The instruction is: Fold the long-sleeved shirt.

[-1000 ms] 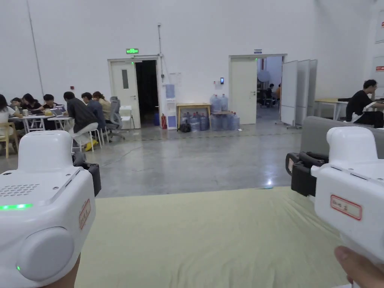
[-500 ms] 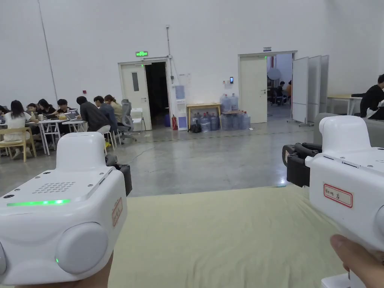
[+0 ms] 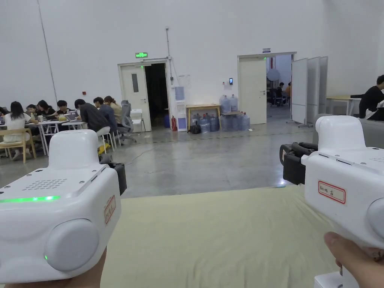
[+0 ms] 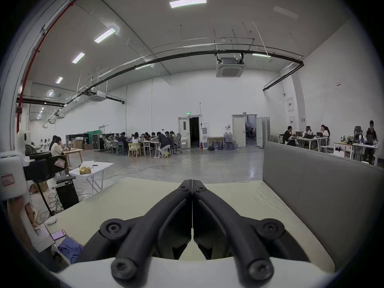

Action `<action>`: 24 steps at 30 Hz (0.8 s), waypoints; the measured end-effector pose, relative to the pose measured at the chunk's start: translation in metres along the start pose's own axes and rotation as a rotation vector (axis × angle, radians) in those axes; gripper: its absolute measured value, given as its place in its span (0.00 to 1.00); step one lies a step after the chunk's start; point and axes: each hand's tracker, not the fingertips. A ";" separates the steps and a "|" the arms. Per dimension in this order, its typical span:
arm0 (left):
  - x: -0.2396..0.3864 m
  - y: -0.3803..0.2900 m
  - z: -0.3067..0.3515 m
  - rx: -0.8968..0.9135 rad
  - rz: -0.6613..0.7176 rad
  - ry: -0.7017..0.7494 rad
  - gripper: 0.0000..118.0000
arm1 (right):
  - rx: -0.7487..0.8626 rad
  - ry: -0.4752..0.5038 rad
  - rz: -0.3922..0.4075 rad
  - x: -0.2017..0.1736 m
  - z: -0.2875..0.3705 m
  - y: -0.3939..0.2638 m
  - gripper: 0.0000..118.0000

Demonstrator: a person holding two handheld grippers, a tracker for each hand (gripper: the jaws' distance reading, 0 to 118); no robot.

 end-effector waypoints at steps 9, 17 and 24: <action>0.010 0.003 -0.012 0.109 0.017 0.023 1.00 | -0.054 0.077 -0.113 0.007 -0.004 0.003 1.00; -0.005 0.002 -0.001 0.050 -0.001 0.050 1.00 | -0.065 -0.008 -0.022 -0.006 -0.011 0.002 1.00; 0.000 -0.001 0.000 0.029 0.005 0.030 1.00 | -0.065 0.046 -0.071 -0.006 -0.013 0.001 1.00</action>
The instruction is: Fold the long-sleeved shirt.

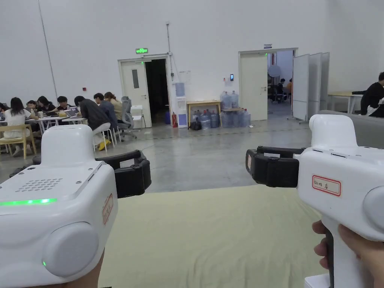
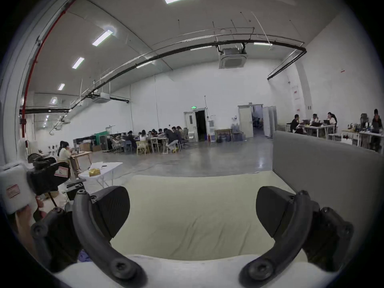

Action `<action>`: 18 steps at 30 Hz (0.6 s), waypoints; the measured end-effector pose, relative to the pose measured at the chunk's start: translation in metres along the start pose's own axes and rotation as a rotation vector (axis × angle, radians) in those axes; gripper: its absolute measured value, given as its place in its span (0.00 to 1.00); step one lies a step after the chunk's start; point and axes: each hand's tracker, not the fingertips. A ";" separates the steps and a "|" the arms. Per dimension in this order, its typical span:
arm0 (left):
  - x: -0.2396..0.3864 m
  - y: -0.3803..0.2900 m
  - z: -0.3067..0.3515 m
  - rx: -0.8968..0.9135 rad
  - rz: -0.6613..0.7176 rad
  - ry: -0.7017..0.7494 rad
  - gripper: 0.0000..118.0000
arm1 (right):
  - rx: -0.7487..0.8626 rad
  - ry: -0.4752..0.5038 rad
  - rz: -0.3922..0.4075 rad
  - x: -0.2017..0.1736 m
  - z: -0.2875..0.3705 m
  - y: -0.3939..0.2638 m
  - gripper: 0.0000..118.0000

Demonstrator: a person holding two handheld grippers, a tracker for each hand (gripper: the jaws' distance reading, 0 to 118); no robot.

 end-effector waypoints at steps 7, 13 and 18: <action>0.000 0.000 -0.001 0.001 -0.012 -0.006 1.00 | -0.026 -0.073 0.027 -0.005 -0.006 -0.002 1.00; -0.003 0.000 0.000 -0.002 -0.003 -0.011 1.00 | -0.028 -0.083 0.048 -0.011 -0.008 -0.005 1.00; -0.008 0.001 0.002 0.000 0.006 -0.003 1.00 | -0.035 -0.066 0.040 -0.011 -0.008 -0.005 1.00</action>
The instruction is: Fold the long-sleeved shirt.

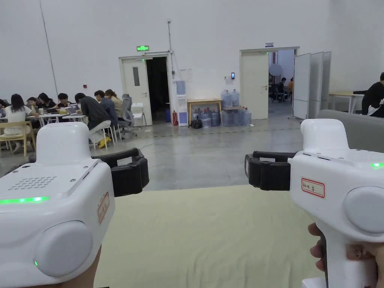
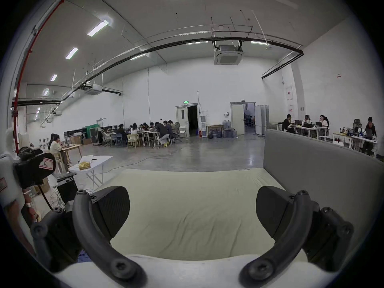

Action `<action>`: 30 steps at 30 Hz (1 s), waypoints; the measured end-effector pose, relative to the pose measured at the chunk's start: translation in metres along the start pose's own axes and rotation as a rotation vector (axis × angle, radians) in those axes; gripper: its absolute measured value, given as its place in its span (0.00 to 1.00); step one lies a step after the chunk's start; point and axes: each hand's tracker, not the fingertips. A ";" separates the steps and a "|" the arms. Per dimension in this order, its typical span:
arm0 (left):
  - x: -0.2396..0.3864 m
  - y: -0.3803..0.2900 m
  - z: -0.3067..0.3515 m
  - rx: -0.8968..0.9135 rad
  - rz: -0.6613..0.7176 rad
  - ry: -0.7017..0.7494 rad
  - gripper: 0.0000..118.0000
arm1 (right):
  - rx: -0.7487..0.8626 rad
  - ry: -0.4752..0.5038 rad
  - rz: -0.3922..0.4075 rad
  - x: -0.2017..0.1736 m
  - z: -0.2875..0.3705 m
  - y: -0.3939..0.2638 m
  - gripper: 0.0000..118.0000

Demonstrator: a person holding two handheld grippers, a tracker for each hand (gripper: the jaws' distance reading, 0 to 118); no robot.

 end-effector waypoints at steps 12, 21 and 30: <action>-0.001 -0.007 -0.007 -0.022 0.010 -0.015 1.00 | 0.006 -0.017 0.001 -0.003 0.000 0.002 1.00; -0.001 -0.007 -0.007 -0.031 0.006 -0.018 1.00 | -0.002 -0.017 -0.007 -0.003 0.000 0.002 1.00; -0.001 -0.005 -0.007 -0.028 0.003 -0.021 1.00 | -0.018 -0.013 -0.004 -0.008 -0.001 0.002 1.00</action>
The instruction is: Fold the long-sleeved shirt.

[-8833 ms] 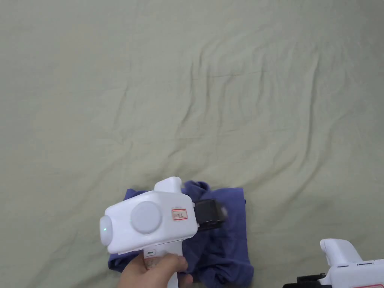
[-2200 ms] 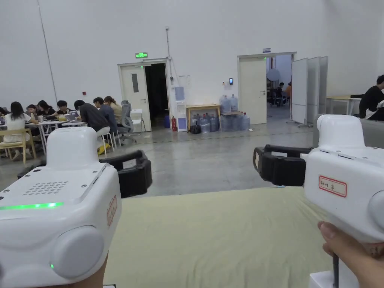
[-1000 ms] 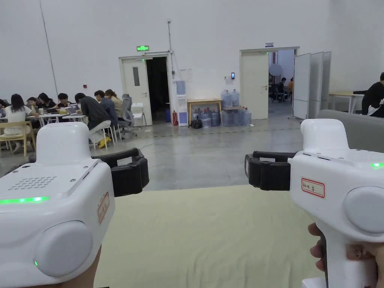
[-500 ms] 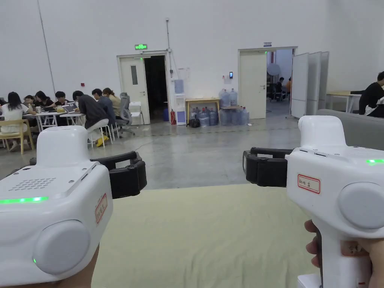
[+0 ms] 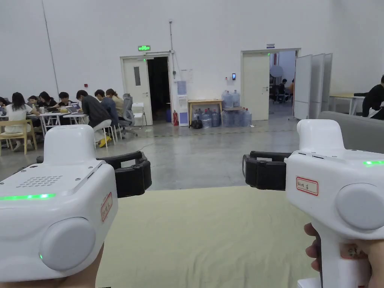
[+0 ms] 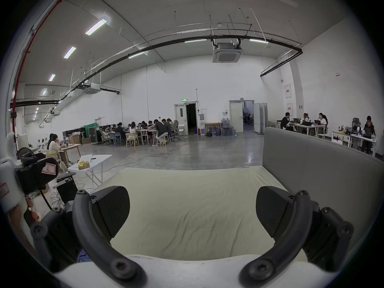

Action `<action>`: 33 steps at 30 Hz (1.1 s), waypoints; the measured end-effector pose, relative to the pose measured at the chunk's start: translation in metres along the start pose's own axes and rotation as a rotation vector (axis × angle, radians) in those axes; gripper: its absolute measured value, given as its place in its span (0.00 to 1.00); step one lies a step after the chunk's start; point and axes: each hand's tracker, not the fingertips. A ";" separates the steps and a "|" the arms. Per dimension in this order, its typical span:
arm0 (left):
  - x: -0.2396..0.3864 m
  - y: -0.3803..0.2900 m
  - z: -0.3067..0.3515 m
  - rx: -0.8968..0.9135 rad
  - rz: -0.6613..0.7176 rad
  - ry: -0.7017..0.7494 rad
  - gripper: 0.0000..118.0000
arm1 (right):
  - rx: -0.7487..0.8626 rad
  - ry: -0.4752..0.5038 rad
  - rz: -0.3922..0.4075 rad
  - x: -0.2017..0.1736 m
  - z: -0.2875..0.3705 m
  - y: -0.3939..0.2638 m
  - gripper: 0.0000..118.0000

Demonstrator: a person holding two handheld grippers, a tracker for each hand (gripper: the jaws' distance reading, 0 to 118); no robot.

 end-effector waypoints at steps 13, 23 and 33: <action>0.000 0.002 0.000 0.000 0.002 -0.007 1.00 | 0.003 0.009 -0.002 -0.001 0.002 0.002 1.00; 0.000 0.002 0.001 -0.001 0.001 -0.007 1.00 | 0.006 0.013 0.005 -0.004 0.003 0.003 1.00; 0.001 0.003 0.003 0.007 -0.001 -0.008 1.00 | 0.010 0.012 0.001 -0.003 0.004 0.001 1.00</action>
